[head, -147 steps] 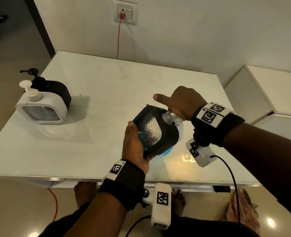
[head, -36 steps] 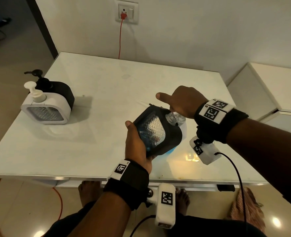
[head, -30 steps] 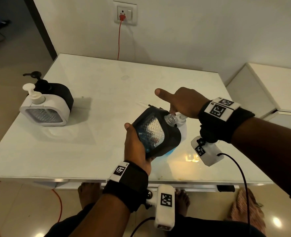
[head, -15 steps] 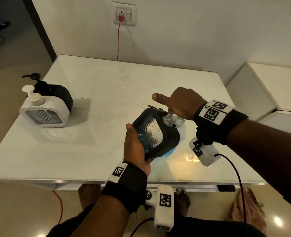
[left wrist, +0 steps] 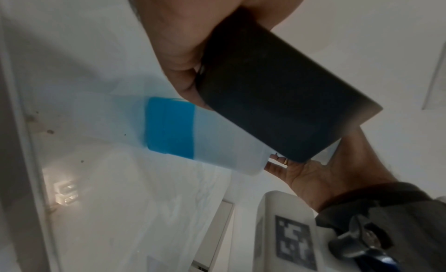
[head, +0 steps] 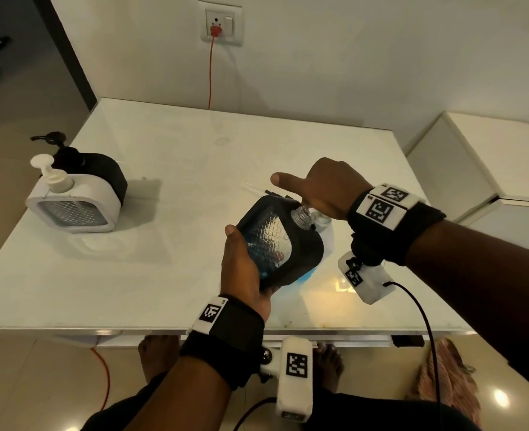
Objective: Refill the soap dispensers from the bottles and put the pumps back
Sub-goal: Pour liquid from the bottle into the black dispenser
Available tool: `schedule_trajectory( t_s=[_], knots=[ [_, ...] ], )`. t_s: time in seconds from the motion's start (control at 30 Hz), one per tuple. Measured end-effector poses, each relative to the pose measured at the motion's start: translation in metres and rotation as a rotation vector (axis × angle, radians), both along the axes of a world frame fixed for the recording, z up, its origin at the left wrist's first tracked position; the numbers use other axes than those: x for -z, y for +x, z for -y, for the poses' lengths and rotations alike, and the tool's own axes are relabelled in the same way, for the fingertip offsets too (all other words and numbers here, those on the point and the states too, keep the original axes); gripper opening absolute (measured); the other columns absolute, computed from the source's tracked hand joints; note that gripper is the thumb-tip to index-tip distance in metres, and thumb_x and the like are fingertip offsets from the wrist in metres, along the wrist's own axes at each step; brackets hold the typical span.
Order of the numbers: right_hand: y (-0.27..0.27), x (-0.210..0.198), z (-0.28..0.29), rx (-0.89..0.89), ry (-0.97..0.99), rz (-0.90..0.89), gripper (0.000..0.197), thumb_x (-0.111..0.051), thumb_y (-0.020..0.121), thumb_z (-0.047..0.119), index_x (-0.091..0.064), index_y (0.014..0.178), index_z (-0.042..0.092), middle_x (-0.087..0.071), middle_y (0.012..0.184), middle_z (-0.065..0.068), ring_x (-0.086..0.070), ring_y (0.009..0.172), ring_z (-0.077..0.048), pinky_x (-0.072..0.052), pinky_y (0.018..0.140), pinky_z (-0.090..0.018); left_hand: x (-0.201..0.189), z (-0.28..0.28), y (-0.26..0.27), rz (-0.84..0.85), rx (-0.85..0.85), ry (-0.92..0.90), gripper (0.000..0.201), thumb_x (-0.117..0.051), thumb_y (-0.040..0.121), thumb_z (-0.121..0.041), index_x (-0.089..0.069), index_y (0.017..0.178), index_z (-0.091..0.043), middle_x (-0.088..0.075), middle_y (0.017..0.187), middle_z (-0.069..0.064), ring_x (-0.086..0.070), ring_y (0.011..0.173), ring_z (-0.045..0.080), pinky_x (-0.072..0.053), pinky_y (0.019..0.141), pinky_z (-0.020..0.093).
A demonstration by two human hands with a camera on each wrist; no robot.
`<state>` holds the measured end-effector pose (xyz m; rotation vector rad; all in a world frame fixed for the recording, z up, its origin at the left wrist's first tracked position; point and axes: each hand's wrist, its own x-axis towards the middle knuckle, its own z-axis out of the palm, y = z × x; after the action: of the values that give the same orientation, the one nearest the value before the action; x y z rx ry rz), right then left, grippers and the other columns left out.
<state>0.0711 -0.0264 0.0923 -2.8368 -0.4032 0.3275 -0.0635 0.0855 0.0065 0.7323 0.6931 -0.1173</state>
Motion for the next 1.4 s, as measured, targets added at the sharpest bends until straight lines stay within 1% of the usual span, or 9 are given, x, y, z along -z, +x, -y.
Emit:
schedule_trajectory(
  t_s=[0.2,0.4,0.57,0.67,0.8,0.97,1.07,1.2,1.4],
  knots=[
    [0.004,-0.002,-0.003,-0.028,0.070,-0.132,0.111,-0.012,0.047,0.106,-0.060,0.065,0.008,-0.076,0.081,-0.013,-0.071,0.083,-0.029,-0.051,0.093,-0.043,-0.003,0.000,0.000,0.020,-0.001,-0.001,0.057,-0.029,0.105,-0.069,-0.063,0.136,-0.036,-0.071,0.130,0.008,-0.069,0.116,0.034,-0.063,0.087,0.047],
    [0.000,0.001,-0.001,-0.004,-0.015,-0.003,0.080,-0.041,0.084,0.083,-0.046,0.054,0.009,-0.053,0.055,-0.005,-0.055,0.060,-0.023,-0.046,0.071,-0.037,-0.003,0.000,0.000,0.004,0.000,0.005,0.057,-0.029,0.105,-0.069,-0.060,0.139,-0.035,-0.069,0.132,0.009,-0.069,0.116,0.034,-0.064,0.077,0.041],
    [0.000,0.001,-0.001,-0.004,-0.001,-0.023,0.092,-0.031,0.077,0.093,-0.051,0.056,0.006,-0.056,0.054,-0.008,-0.055,0.059,-0.023,-0.047,0.071,-0.037,-0.002,0.001,0.000,0.005,0.004,0.016,0.057,-0.029,0.105,-0.069,-0.061,0.138,-0.035,-0.069,0.132,0.010,-0.069,0.116,0.034,-0.064,0.082,0.044],
    [0.003,-0.004,0.000,-0.009,0.062,-0.121,0.126,-0.015,0.059,0.104,-0.070,0.086,-0.007,-0.073,0.080,-0.017,-0.065,0.072,-0.023,-0.050,0.086,-0.040,-0.001,0.001,0.000,0.009,0.000,0.011,0.058,-0.029,0.105,-0.070,-0.061,0.139,-0.035,-0.070,0.132,0.009,-0.069,0.116,0.034,-0.063,0.086,0.047],
    [0.003,-0.002,0.000,0.010,0.059,-0.068,0.111,-0.026,0.071,0.097,-0.072,0.080,-0.004,-0.074,0.077,-0.012,-0.068,0.078,-0.025,-0.051,0.085,-0.041,-0.002,0.000,0.000,0.005,0.000,0.002,0.057,-0.030,0.105,-0.069,-0.063,0.136,-0.035,-0.072,0.128,0.007,-0.070,0.114,0.033,-0.064,0.078,0.042],
    [0.001,0.004,0.001,0.036,0.012,0.028,0.082,-0.041,0.082,0.086,-0.056,0.060,0.008,-0.066,0.067,-0.007,-0.063,0.071,-0.026,-0.051,0.077,-0.040,-0.002,0.000,0.000,0.002,-0.003,-0.008,0.058,-0.031,0.104,-0.070,-0.062,0.137,-0.035,-0.070,0.131,0.008,-0.069,0.116,0.034,-0.064,0.074,0.041],
    [0.000,0.004,0.001,0.029,0.015,0.023,0.081,-0.038,0.084,0.084,-0.061,0.066,0.008,-0.069,0.074,-0.007,-0.065,0.076,-0.026,-0.052,0.080,-0.041,0.000,0.001,0.000,0.005,-0.003,-0.010,0.057,-0.031,0.104,-0.069,-0.062,0.138,-0.034,-0.070,0.131,0.009,-0.069,0.117,0.034,-0.065,0.078,0.043],
    [0.005,-0.004,-0.002,-0.004,0.050,-0.079,0.106,-0.029,0.077,0.093,-0.069,0.080,-0.005,-0.075,0.083,-0.014,-0.070,0.081,-0.027,-0.052,0.091,-0.044,0.001,-0.001,0.001,0.017,-0.002,-0.011,0.057,-0.030,0.105,-0.069,-0.062,0.138,-0.035,-0.069,0.132,0.010,-0.068,0.118,0.035,-0.064,0.084,0.046],
    [0.006,0.003,0.001,0.018,0.027,-0.009,0.089,-0.038,0.077,0.091,-0.057,0.060,0.005,-0.067,0.066,-0.006,-0.063,0.068,-0.023,-0.052,0.080,-0.042,-0.001,0.001,0.001,0.007,0.000,-0.014,0.058,-0.030,0.104,-0.070,-0.061,0.139,-0.035,-0.068,0.134,0.009,-0.068,0.119,0.035,-0.063,0.087,0.048]
  ],
)
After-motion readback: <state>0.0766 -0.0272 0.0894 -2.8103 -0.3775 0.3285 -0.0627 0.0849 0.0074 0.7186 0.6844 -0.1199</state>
